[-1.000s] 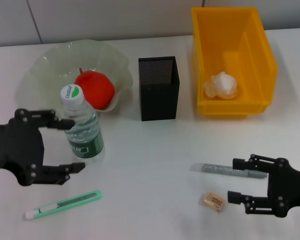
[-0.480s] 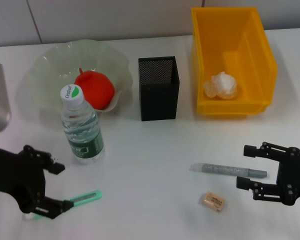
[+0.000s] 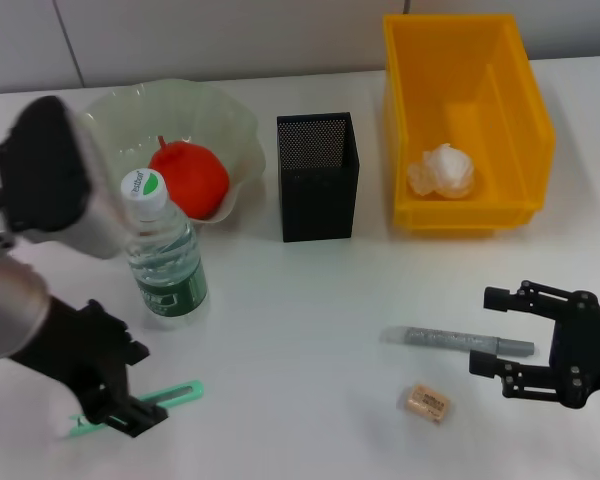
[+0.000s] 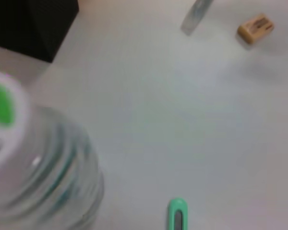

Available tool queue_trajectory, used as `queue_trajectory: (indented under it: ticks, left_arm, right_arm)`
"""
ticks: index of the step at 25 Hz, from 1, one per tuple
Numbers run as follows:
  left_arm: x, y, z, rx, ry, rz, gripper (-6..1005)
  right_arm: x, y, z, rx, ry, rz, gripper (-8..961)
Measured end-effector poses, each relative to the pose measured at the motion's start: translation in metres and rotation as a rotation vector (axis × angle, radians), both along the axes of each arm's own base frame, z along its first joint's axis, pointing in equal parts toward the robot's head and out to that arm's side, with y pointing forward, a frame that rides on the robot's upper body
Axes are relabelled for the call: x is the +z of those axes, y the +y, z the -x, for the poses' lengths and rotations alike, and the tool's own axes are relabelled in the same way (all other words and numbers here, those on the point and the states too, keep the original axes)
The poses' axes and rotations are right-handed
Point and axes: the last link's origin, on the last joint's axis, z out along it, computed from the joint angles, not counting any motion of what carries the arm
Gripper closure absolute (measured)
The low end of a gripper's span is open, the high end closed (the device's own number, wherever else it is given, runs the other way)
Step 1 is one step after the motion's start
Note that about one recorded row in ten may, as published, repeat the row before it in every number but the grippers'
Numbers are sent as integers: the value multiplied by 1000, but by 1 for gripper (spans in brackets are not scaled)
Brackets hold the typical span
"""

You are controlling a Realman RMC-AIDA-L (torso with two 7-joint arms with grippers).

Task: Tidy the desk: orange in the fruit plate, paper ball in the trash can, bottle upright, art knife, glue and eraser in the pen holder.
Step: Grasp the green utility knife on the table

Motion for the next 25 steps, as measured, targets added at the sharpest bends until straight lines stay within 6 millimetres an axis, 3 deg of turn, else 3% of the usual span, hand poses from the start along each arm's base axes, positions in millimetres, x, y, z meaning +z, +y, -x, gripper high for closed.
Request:
queue_trajectory:
  ticks: [12,25]
  left_arm:
    - [-39,3,-19,-83,137,29,291]
    - [-50,-1,-18,-107,177,33,344]
  right_arm:
    - [0,-5,-4,-8,-4,-3,156]
    - [0,-8,-6,-1,-15,0,156]
